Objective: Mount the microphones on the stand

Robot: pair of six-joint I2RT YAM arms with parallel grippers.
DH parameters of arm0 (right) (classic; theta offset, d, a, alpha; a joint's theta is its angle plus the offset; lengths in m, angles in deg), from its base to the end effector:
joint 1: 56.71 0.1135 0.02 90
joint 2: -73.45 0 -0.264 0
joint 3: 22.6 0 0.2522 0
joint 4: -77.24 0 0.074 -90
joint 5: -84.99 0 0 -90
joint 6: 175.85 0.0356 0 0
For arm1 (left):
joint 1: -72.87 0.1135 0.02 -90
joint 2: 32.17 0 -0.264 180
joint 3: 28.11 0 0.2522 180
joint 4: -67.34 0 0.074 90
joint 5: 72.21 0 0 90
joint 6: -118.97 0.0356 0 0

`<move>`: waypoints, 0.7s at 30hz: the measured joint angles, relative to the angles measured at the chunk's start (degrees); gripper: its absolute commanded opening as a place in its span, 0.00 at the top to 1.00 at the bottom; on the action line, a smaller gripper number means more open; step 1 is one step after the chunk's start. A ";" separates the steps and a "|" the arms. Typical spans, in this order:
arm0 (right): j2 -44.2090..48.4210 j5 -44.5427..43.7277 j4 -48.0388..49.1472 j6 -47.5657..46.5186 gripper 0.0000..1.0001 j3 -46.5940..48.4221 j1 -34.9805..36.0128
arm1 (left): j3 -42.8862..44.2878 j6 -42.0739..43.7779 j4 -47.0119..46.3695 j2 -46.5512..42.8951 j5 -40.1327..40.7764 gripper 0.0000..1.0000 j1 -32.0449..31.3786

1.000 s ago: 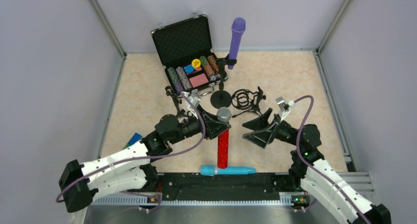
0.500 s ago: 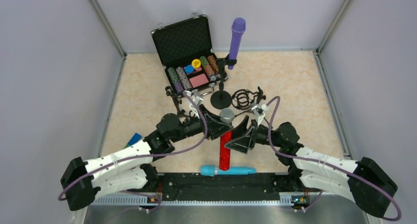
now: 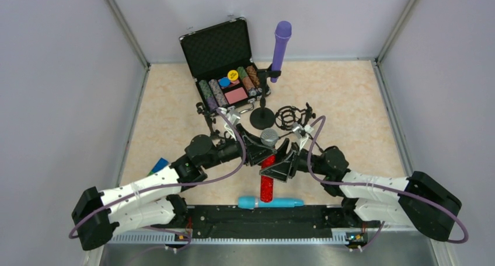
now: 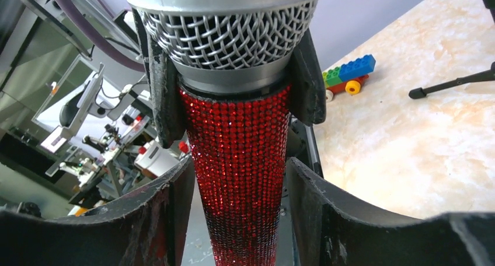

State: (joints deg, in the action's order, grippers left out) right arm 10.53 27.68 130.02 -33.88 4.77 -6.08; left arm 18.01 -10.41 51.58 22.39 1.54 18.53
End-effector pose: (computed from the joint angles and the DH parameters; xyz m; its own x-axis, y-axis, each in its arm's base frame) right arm 0.1147 0.1701 0.2327 -0.6545 0.2475 -0.7144 -0.7504 -0.0972 0.6538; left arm 0.1223 -0.1875 0.3054 -0.5401 -0.2920 -0.7893 0.7751 0.1926 -0.6017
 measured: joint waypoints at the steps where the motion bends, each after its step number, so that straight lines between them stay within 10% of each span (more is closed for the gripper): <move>1: 0.07 -0.24 0.39 0.00 0.44 0.00 0.00 | 0.00 0.00 0.04 -0.07 0.02 1.00 0.00; 7: 2.03 -1.95 -0.15 -0.81 0.48 0.00 0.00 | -0.20 -0.31 0.22 -0.48 0.04 1.00 0.00; 15: 3.56 -2.86 -2.56 -2.34 0.84 0.00 0.00 | -0.26 -1.16 0.17 -0.48 -0.31 0.99 0.04; 21: 3.56 -2.82 -3.21 -2.40 1.00 0.00 0.00 | -0.28 -1.22 0.85 -0.48 -0.13 0.53 0.04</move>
State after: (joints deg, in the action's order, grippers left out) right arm 14.09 24.86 126.81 -36.29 4.77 -6.08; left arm 17.72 -11.63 52.44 21.91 1.41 18.57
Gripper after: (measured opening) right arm 0.396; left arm 0.477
